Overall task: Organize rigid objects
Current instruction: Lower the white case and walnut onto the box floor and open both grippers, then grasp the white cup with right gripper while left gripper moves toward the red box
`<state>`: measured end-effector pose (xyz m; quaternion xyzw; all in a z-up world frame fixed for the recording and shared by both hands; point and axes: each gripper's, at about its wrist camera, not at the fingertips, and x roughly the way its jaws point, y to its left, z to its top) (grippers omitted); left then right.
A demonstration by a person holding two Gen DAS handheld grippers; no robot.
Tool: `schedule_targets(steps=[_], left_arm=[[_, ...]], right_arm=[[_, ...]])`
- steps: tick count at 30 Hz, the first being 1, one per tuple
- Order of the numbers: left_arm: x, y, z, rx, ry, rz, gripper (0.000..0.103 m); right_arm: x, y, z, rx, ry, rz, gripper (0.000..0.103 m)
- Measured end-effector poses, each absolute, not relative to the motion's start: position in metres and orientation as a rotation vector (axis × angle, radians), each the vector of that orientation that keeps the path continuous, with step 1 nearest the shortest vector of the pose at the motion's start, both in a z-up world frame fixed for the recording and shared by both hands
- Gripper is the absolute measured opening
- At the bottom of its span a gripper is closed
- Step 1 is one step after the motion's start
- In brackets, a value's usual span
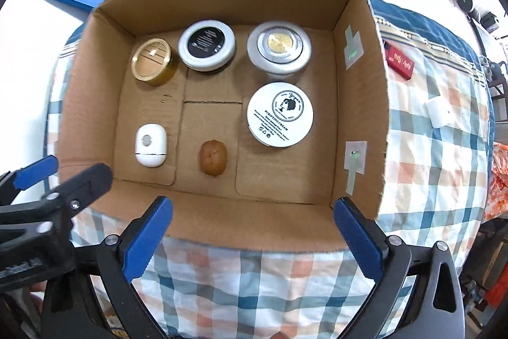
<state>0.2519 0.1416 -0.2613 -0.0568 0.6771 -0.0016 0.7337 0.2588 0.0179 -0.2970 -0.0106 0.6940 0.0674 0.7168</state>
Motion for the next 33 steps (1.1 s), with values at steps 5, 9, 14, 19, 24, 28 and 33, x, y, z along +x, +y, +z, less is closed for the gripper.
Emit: schedule_targets(steps=[5, 9, 14, 19, 24, 28, 33], left_arm=[[0.243, 0.135, -0.234, -0.124, 1.439, 0.006, 0.103], [0.24, 0.126, -0.213, -0.128, 1.396, 0.008, 0.103], [0.247, 0.095, -0.192, -0.122, 1.354, -0.032, 0.103], [0.264, 0.043, -0.182, -0.094, 1.332, -0.101, 0.103], [0.296, -0.024, -0.191, -0.047, 1.33, -0.15, 0.103], [0.331, -0.067, -0.216, -0.005, 1.354, -0.141, 0.103], [0.368, -0.106, -0.252, 0.032, 1.4, -0.112, 0.103]], right_arm=[[0.239, 0.018, -0.273, -0.033, 1.496, 0.178, 0.103], [0.234, 0.008, -0.259, -0.015, 1.473, 0.207, 0.103], [0.232, -0.02, -0.242, 0.02, 1.45, 0.207, 0.103], [0.242, -0.076, -0.228, 0.068, 1.42, 0.166, 0.103], [0.27, -0.154, -0.229, 0.101, 1.402, 0.037, 0.103], [0.297, -0.202, -0.249, 0.1, 1.418, -0.046, 0.103], [0.335, -0.239, -0.295, 0.125, 1.462, -0.068, 0.103]])
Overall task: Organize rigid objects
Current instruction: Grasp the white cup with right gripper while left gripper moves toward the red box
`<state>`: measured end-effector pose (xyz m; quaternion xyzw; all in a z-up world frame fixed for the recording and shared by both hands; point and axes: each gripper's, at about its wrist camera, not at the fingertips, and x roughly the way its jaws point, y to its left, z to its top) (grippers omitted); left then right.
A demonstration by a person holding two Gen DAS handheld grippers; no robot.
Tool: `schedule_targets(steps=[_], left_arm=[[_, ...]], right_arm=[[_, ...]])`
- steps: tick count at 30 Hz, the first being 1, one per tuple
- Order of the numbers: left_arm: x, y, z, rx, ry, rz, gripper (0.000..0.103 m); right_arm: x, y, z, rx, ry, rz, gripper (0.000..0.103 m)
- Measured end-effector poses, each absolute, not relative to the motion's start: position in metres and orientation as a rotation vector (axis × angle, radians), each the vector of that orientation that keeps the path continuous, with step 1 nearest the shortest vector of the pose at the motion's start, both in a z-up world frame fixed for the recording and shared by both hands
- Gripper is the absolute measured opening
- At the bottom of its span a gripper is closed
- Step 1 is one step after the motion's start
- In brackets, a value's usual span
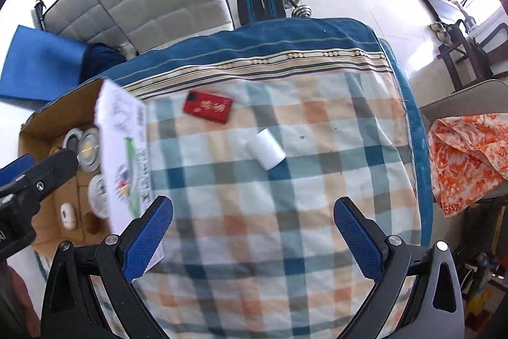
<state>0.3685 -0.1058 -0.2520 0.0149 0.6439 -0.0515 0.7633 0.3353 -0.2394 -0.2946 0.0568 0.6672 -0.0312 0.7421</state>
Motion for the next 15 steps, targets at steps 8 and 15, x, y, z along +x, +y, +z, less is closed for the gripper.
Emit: schedule_targets(steps=[8, 15], left_arm=[[0.407, -0.14, -0.308, 0.106, 1.488, -0.045, 0.103], [0.423, -0.152, -0.336, 0.183, 1.512, -0.016, 0.103]], right_arm=[[0.377, -0.264, -0.386, 0.24, 1.582, -0.057, 0.087], [0.39, -0.273, -0.431, 0.295, 1.639, -0.036, 0.059]])
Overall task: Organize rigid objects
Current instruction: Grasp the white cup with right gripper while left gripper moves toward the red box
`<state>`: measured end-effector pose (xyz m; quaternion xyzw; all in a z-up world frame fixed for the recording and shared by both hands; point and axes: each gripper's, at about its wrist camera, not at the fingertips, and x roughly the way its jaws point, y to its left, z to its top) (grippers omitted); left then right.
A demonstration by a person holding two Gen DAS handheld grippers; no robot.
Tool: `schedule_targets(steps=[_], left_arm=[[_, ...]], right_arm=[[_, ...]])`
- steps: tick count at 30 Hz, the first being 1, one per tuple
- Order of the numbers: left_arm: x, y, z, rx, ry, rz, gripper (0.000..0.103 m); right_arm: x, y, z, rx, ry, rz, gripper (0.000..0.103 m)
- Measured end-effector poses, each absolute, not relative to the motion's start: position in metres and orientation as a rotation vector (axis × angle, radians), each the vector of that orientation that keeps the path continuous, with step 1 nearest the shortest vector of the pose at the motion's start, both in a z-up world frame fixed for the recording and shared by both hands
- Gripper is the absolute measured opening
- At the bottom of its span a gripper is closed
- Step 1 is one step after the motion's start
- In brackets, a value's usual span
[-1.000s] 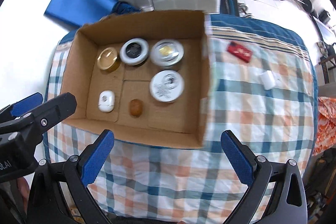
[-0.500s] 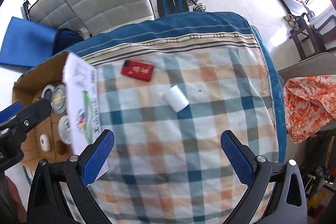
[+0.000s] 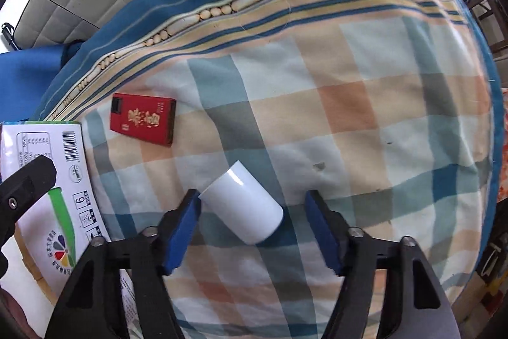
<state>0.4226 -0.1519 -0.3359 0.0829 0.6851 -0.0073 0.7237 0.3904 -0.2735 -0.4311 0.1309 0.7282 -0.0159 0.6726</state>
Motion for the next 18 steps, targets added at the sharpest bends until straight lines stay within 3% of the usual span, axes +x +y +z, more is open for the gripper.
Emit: schedule_targets(steps=[2, 3, 4, 13, 18], left_arm=[[0.427, -0.157, -0.339, 0.19, 1.507, -0.02, 0.103], [0.429, -0.16, -0.339, 0.196, 1.5, -0.025, 0.103], [0.43, -0.165, -0.338, 0.21, 1.491, -0.023, 0.103], [0.442, -0.161, -0.337, 0.185, 1.515, -0.009, 0.103], [0.43, -0.153, -0.297, 0.143, 1.414, -0.023, 0.103]], right_arm=[[0.391, -0.277, -0.431, 0.267, 1.63, -0.04, 0.049], [0.392, -0.279, -0.43, 0.257, 1.632, -0.044, 0.037], [0.393, -0.283, -0.429, 0.262, 1.633, -0.042, 0.034], [0.395, -0.322, -0.41, 0.284, 1.613, -0.088, 0.034], [0.391, -0.332, -0.405, 0.286, 1.605, -0.074, 0.034]])
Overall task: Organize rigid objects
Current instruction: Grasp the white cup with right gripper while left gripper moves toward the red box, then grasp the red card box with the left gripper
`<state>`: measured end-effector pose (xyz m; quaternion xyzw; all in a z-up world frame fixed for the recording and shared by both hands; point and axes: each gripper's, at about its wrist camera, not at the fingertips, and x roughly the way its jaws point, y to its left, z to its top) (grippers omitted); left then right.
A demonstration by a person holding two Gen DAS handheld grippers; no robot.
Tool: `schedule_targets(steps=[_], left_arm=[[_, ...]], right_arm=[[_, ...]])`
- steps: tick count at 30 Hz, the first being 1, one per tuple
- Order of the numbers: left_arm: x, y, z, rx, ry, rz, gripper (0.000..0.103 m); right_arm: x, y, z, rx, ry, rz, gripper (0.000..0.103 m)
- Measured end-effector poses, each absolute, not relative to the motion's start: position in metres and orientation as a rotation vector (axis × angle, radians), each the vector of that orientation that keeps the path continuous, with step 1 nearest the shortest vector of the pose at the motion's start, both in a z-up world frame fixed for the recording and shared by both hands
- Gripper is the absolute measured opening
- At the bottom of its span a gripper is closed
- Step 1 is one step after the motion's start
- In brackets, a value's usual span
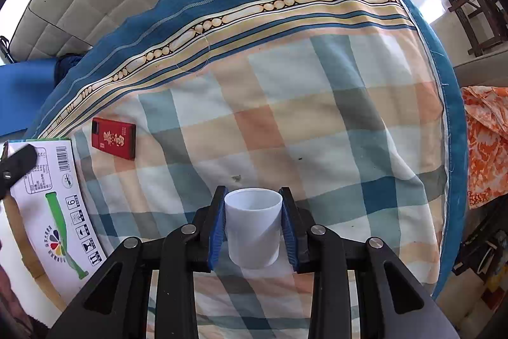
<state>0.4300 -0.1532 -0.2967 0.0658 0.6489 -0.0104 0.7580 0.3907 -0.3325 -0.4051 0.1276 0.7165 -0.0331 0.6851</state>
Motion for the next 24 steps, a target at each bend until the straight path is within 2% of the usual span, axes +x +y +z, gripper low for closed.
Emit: schedule_targets(steps=[3, 6, 15, 20, 24], left_arm=[[0.431, -0.163, -0.275, 0.097, 1.349, -0.089, 0.103], [0.441, -0.187, -0.281, 0.123, 1.365, -0.186, 0.103], [0.472, -0.236, -0.4, 0.324, 1.661, -0.25, 0.103], [0.474, -0.243, -0.433, 0.356, 1.743, -0.241, 0.102], [0.472, -0.244, -0.432, 0.309, 1.724, -0.241, 0.089]], right_arm=[[0.387, -0.334, -0.405, 0.29, 1.603, -0.07, 0.034], [0.383, -0.342, -0.407, 0.299, 1.602, -0.087, 0.034], [0.356, -0.396, -0.397, 0.307, 1.604, -0.148, 0.034], [0.351, -0.407, -0.395, 0.333, 1.602, -0.149, 0.034], [0.347, -0.417, -0.395, 0.34, 1.603, -0.148, 0.034]])
